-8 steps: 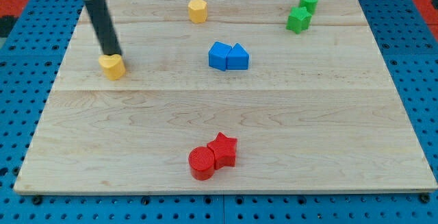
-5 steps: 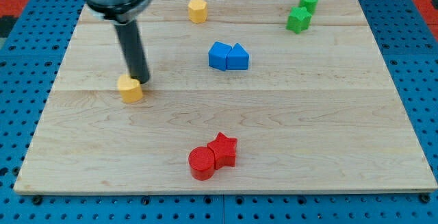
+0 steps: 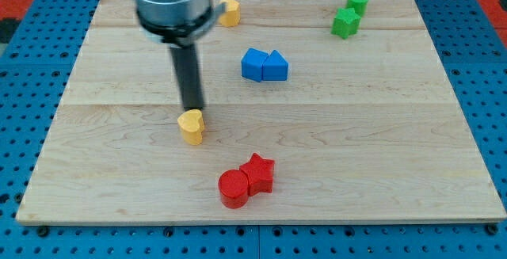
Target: Slide the yellow heart a bit down and towards the right
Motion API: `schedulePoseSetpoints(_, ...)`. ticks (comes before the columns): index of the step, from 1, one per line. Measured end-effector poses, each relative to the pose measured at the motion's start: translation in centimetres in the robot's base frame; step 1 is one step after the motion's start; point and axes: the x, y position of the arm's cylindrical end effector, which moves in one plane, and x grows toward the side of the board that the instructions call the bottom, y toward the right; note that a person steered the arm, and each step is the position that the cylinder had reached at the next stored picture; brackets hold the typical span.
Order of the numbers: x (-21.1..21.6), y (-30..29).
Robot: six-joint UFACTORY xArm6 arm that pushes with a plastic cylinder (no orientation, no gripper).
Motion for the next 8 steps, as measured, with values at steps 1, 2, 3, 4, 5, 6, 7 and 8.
schedulePoseSetpoints(1, -0.2, -8.8)
schedulePoseSetpoints(2, 1.7, -3.6)
schedulePoseSetpoints(3, 2.7, 6.9)
schedulePoseSetpoints(4, 2.9, 5.8)
schedulePoseSetpoints(5, 3.1, -0.1)
schedulePoseSetpoints(6, 6.0, 2.8)
schedulePoseSetpoints(7, 7.8, 13.7)
schedulePoseSetpoints(8, 8.1, 18.6)
